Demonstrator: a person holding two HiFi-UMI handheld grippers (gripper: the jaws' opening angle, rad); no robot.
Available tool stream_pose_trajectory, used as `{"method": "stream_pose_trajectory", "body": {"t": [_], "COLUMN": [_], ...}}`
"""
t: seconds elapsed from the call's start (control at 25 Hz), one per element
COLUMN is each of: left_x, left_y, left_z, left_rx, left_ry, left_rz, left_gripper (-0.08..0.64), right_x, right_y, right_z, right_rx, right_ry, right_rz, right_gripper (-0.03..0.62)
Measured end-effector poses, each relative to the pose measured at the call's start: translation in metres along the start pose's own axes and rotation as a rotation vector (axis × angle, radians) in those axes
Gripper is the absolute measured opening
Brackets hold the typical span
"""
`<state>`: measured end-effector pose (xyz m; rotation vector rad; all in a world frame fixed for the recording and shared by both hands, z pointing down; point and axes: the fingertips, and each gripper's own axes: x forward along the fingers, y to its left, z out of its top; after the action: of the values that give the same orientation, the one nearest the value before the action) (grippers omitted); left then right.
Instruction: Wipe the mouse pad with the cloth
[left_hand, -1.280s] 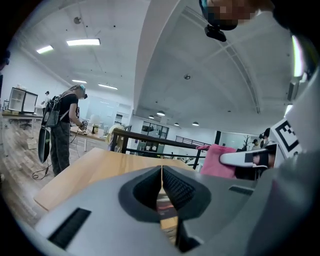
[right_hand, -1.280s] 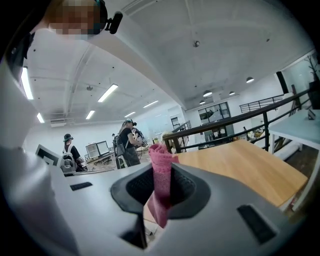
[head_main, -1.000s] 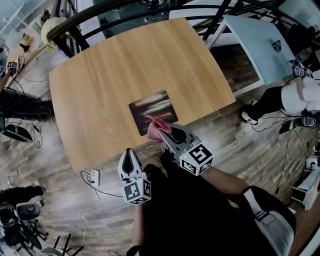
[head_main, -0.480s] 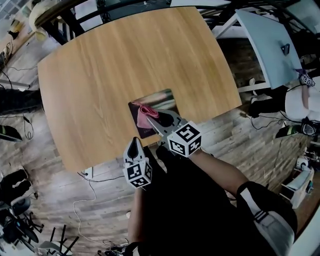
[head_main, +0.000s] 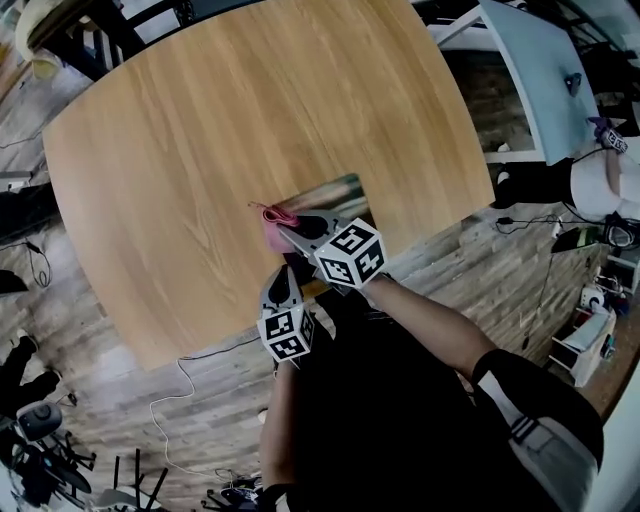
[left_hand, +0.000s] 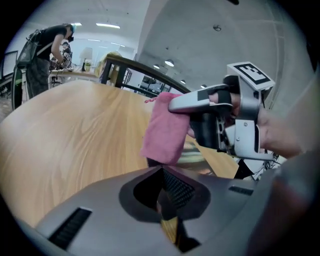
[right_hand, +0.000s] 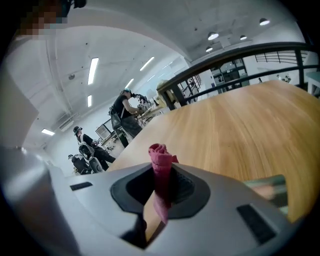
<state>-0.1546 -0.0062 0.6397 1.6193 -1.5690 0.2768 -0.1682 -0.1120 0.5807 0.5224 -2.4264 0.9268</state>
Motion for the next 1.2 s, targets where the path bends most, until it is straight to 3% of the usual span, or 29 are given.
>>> {"method": "stream_pose_trajectory", "body": {"t": [0.28, 0.56, 0.68, 0.88, 1.2], "left_x": [0.027, 0.035, 0.035, 0.035, 0.033], "left_y": [0.004, 0.004, 0.002, 0.003, 0.004], "left_z": [-0.019, -0.029, -0.031, -0.032, -0.033], "left_rx": [-0.085, -0.14, -0.176, -0.161, -0.151], "left_ry": [0.104, 0.166, 0.176, 0.174, 0.166], "left_rz": [-0.039, -0.049, -0.047, -0.019, -0.01], "left_gripper": [0.023, 0.023, 0.023, 0.023, 0.023], "right_x": [0.052, 0.065, 0.063, 0.057, 0.03], "right_y": [-0.027, -0.048, -0.052, -0.06, -0.088], "right_z": [-0.031, -0.055, -0.054, -0.054, -0.057], "right_rx": [0.039, 0.027, 0.004, -0.034, -0.012], "right_ry": [0.158, 0.258, 0.272, 0.275, 0.248], "right_rz": [-0.029, -0.087, -0.088, -0.116, -0.172], "right_gripper": [0.063, 0.063, 0.063, 0.063, 0.063]}}
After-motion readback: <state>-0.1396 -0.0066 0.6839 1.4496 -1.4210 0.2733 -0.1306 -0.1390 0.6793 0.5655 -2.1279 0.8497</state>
